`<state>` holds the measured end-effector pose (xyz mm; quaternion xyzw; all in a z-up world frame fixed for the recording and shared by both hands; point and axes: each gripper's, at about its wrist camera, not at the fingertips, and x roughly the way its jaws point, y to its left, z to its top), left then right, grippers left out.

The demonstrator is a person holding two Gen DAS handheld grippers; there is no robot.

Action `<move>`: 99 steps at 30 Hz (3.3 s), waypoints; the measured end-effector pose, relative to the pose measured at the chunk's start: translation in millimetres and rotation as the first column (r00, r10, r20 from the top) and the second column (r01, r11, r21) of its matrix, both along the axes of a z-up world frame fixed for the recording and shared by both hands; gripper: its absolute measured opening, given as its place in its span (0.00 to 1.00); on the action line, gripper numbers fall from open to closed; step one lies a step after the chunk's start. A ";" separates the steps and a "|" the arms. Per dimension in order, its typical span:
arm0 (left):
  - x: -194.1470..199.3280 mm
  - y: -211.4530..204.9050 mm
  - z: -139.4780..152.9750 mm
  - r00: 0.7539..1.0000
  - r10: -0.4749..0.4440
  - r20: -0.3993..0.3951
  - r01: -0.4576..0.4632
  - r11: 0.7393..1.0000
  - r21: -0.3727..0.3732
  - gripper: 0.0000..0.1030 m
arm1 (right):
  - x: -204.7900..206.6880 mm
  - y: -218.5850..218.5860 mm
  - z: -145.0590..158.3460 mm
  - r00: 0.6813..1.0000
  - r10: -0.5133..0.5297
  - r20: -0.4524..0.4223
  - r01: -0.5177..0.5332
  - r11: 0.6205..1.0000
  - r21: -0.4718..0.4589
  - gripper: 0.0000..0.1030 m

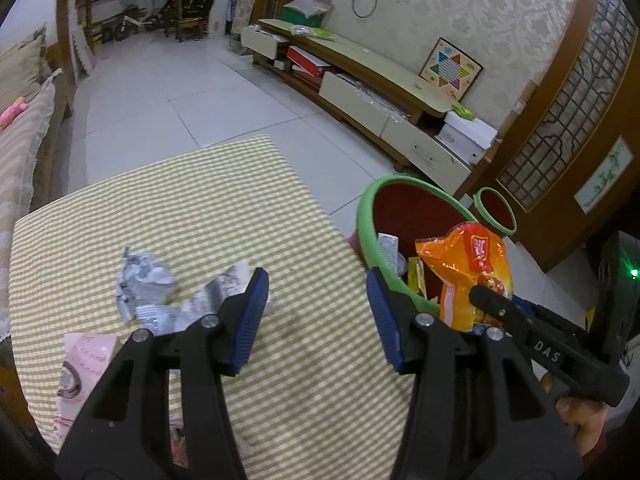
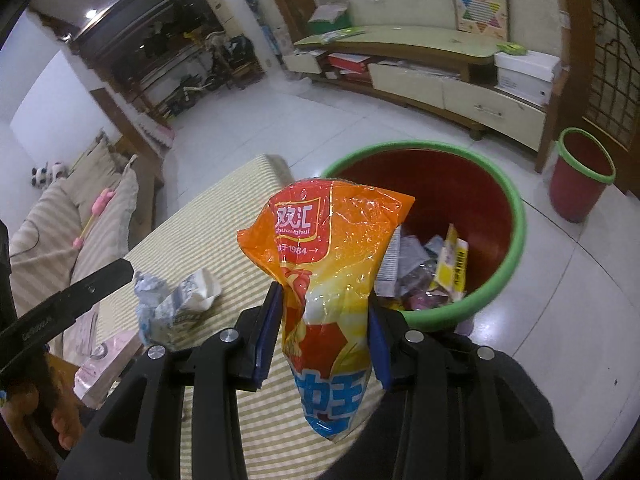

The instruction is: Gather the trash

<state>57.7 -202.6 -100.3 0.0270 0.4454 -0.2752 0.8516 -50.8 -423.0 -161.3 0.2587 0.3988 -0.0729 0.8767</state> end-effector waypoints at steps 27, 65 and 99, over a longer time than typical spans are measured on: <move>27.2 -160.7 -32.6 0.967 -0.245 -0.064 0.236 0.964 -0.126 0.47 | 12.3 -110.9 -15.9 0.992 -0.128 0.000 0.128 0.991 -0.049 0.38; 18.6 90.5 -63.6 0.950 0.242 -0.197 -0.236 0.970 0.052 0.20 | 13.7 -52.6 -15.1 1.000 -0.001 -0.007 0.001 1.000 -0.001 0.39; 18.0 -56.3 -9.2 0.989 -0.141 0.034 0.143 0.986 -0.083 0.89 | 11.9 -69.7 -0.3 0.996 -0.087 -0.009 0.086 0.991 -0.106 0.78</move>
